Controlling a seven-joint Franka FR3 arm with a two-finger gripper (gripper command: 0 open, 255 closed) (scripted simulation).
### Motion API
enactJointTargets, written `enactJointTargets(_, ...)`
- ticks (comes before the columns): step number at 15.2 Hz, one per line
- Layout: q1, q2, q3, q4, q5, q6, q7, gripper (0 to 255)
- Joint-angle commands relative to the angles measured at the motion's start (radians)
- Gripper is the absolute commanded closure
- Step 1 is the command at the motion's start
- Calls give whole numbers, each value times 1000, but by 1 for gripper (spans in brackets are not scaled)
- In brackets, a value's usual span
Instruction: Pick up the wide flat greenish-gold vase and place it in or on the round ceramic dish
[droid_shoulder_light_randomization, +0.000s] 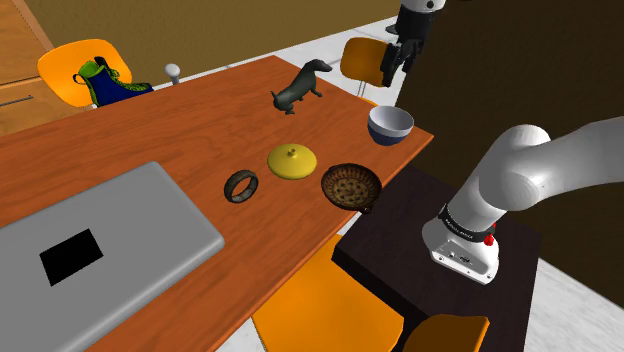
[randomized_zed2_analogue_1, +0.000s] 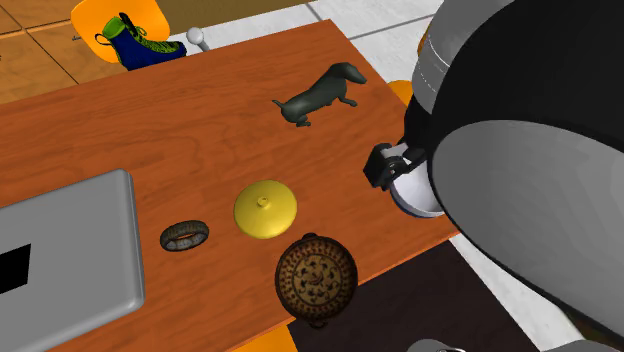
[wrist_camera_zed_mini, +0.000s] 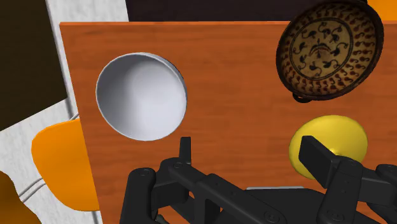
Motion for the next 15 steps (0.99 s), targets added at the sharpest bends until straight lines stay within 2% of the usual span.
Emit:
enactJointTargets(1, 0, 0, 0, 0, 0, 0, 0, 0)
enactJointTargets(8, 33, 156, 90, -30, 70, 188, 147, 0)
enactJointTargets(15, 53, 367, 178, 10, 107, 368, 290, 0)
